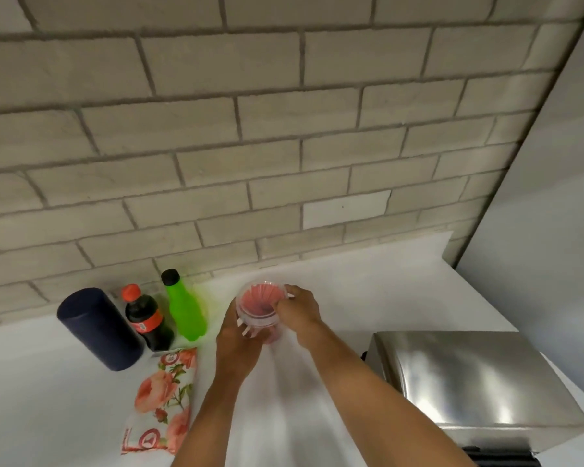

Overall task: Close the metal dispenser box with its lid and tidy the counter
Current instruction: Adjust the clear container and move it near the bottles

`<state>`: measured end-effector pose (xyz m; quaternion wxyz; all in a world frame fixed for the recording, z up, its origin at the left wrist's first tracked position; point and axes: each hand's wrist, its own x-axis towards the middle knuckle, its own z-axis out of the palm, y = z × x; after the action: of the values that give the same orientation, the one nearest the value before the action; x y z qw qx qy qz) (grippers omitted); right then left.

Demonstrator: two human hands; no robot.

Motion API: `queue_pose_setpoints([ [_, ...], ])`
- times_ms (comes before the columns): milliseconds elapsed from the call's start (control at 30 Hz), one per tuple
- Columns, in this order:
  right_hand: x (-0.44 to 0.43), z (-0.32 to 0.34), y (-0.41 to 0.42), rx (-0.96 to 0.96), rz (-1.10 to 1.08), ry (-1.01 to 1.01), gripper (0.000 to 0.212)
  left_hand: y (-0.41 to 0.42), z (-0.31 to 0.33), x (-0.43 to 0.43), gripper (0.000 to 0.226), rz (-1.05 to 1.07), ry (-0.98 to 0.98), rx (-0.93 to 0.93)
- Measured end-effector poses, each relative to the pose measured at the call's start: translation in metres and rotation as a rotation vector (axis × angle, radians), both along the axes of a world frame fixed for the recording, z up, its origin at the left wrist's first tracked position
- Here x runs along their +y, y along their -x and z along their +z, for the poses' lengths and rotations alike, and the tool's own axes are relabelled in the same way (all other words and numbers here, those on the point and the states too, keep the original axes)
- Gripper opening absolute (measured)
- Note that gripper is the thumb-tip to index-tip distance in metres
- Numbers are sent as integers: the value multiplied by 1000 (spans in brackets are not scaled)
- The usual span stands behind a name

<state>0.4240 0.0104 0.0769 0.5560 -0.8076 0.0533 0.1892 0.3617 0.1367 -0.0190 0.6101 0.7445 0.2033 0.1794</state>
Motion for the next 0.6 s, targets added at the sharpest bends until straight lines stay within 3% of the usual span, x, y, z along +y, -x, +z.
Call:
queue_pose_setpoints([
  [333,10,-9,-15,-96,99,125,55,-16,-3,8,95,11,-49,44],
  [500,2,-7,0,-121,80,157,61,2,0,-1,127,-6,-43,142],
  [600,-13,6,26,-169,159,163,62,27,-1,-17,131,23,11,218],
])
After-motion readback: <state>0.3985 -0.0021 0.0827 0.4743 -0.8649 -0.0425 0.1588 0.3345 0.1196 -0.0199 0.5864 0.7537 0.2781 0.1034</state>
